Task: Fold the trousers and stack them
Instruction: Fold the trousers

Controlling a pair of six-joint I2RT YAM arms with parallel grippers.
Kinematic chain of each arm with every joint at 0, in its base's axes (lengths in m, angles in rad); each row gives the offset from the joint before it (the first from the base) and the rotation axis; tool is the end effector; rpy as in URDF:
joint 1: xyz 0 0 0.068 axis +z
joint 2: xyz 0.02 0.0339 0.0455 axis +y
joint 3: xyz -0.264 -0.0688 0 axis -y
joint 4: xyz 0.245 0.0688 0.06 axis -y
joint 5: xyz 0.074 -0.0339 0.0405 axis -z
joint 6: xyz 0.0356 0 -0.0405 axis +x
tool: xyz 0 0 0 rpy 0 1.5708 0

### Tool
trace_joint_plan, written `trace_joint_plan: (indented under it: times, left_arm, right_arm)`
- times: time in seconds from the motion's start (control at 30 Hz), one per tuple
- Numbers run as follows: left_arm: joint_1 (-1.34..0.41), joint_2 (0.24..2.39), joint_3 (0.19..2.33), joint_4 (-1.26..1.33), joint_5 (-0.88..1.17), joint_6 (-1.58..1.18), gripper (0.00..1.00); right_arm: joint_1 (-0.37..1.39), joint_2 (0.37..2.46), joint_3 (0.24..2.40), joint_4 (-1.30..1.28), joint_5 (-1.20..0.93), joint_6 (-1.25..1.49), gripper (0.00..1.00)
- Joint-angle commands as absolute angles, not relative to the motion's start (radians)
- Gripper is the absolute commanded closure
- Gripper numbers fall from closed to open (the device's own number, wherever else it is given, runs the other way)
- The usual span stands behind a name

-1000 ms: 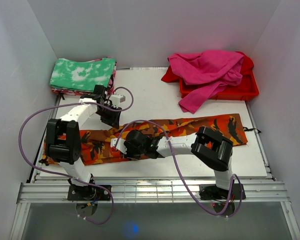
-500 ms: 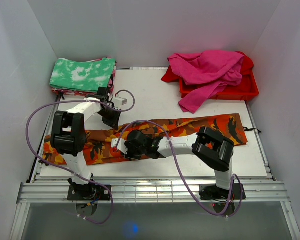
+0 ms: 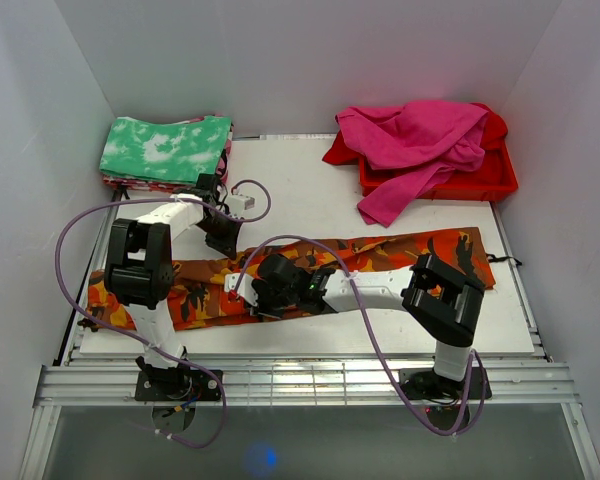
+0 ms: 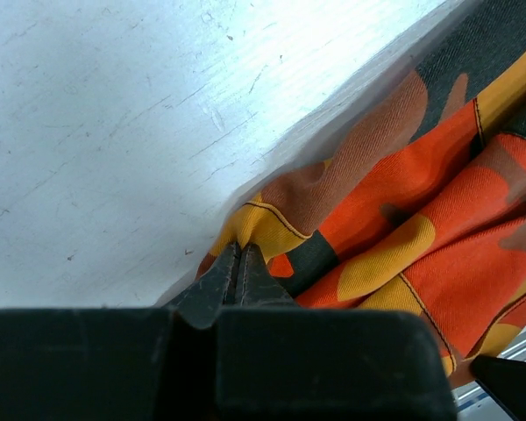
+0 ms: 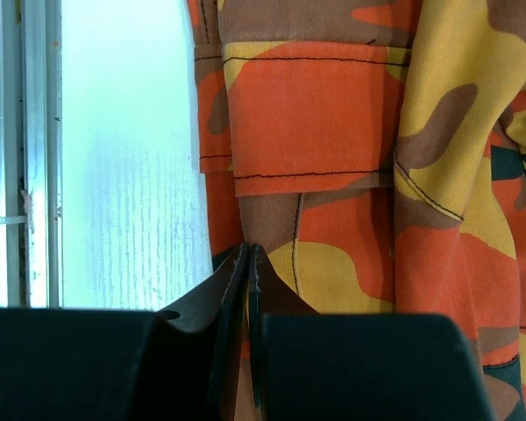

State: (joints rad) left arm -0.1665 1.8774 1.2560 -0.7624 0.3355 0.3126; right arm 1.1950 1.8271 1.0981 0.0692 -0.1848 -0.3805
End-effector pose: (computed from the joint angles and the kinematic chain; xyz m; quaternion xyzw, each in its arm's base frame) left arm 0.3470 -0.0702 0.1656 0.2481 0.9499 -0.1591 0.1039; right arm 0.1392 0.3705 0.1836 -0.6624 0.6020 0.2496 0.3694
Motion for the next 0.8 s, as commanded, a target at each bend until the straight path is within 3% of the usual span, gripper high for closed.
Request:
trace_joint_plan:
  times: [0.0, 0.63, 0.77]
  left_arm:
    - [-0.164, 1.911, 1.267, -0.710, 0.279, 0.327, 1.00]
    - [-0.160, 1.916, 1.275, -0.719, 0.299, 0.324, 1.00]
    - [-0.156, 1.884, 1.284, -0.729, 0.328, 0.328, 1.00]
  right_arm:
    - [1.200, 1.786, 1.101, 0.046, -0.270, -0.365, 0.92]
    - [1.212, 1.879, 1.169, 0.000, -0.335, -0.356, 0.91]
    - [1.180, 1.861, 1.145, -0.041, -0.314, -0.328, 0.57]
